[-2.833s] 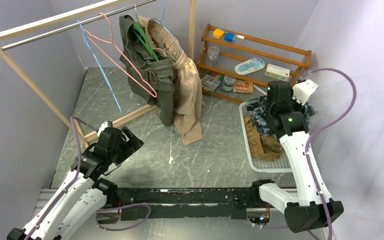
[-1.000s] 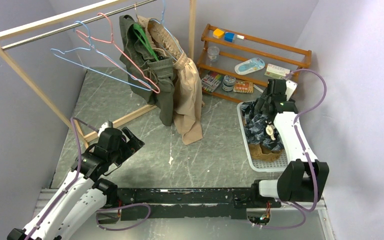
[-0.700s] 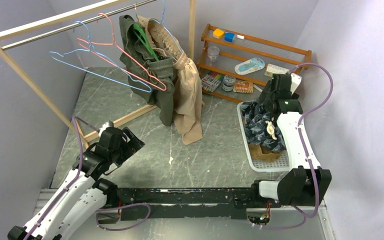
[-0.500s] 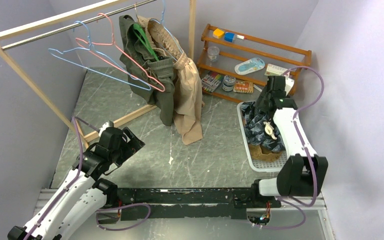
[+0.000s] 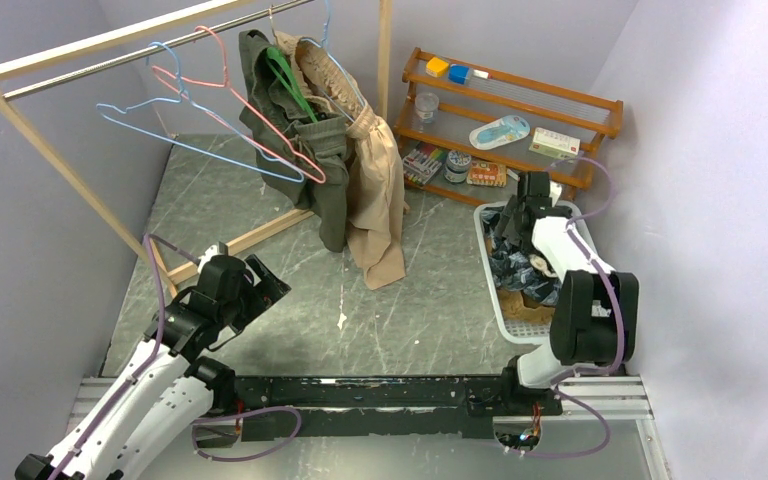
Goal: Remove the shorts from the hanger
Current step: Place the shorts in the basket.
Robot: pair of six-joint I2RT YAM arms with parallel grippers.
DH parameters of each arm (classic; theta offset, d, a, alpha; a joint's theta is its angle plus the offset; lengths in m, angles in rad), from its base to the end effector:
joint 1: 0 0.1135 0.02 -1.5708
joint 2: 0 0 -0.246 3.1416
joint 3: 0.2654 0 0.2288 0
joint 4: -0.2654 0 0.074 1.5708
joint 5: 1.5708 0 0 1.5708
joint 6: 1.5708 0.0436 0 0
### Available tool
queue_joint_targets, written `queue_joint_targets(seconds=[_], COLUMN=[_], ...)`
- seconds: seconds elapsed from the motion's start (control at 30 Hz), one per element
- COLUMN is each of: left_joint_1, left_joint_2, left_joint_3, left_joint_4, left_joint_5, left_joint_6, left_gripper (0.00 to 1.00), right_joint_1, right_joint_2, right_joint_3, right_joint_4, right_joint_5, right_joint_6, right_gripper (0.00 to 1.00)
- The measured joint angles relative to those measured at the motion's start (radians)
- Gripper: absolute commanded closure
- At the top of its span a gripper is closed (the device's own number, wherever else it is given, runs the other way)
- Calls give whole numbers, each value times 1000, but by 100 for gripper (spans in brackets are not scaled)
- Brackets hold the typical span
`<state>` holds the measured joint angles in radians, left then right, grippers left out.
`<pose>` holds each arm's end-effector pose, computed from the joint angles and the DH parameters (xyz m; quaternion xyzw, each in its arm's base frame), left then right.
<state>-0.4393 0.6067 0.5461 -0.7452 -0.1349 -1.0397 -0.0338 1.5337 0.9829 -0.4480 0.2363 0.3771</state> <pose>0.1139 -0.0470 0.2157 -0.2977 0.8768 -0.2048 0.3173 0.2929 -0.0201 0.1971 0.2269 0.9259 -0.0636 0.2953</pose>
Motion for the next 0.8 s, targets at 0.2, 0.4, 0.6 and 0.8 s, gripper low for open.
queue_joint_targets(seconds=[0.2,0.4,0.6,0.8], left_joint_1=[0,0,0,0], left_joint_2=[5,15,-5,-9], left_joint_3=[0,4,24,73], left_joint_4=[0,1,48,110], left_joint_5=[0,-5,-38,-150], left_joint_6=[5,39,132,253], left_gripper=[1,1,0,0], right_joint_1=[1,1,16,197], right_joint_2=[-102,-303,-491,-631], right_joint_3=[128,176,-4,-217], right_joint_4=[-78,-80,52,85], right_joint_5=[-2,-77,-392,-588], right_joint_6=[-21,-27,16,103], right_gripper=[23,10,9,13])
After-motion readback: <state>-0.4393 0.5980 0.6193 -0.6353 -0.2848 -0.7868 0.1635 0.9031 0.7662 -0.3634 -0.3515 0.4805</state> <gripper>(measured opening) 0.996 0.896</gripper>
